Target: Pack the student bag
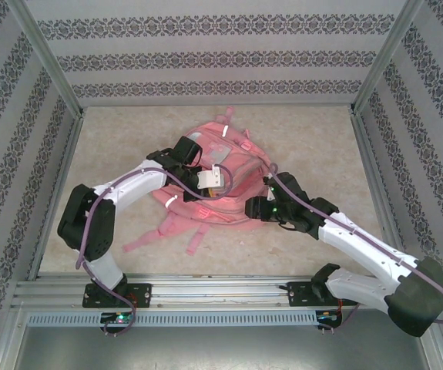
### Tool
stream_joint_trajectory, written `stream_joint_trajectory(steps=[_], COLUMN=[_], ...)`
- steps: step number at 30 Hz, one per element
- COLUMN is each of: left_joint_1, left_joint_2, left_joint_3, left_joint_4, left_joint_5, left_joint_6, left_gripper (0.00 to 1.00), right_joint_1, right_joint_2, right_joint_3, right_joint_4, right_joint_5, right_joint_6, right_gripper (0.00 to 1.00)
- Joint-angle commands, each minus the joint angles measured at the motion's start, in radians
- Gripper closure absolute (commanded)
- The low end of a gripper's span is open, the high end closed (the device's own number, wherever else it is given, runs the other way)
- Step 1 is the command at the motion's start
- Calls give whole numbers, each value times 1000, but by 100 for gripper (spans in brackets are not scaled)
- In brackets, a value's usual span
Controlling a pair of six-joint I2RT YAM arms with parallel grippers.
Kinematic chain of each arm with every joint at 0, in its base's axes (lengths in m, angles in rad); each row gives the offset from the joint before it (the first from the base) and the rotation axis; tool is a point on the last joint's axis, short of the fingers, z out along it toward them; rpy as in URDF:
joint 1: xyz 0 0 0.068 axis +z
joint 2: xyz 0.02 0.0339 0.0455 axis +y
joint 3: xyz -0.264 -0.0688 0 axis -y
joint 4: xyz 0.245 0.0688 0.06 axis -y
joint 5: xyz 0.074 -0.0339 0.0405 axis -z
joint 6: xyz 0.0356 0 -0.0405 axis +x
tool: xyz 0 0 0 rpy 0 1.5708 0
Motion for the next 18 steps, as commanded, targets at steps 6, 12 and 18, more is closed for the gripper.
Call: stream_joint_trajectory(steps=[6, 12, 18], left_joint_1=[-50, -57, -65], left_joint_2=[-102, -126, -155], left_joint_3=[-33, -80, -147], left_joint_4=[74, 185, 310], left_joint_5=[272, 380, 327], left_joint_6=[-347, -487, -648], left_gripper=[100, 100, 100], right_joint_1=[263, 431, 520], right_joint_2=[-43, -2, 134], right_joint_3=[23, 94, 185], right_joint_4=[66, 62, 9], right_joint_5=[255, 568, 752], right_joint_6=[16, 6, 146], right_gripper=[50, 47, 49])
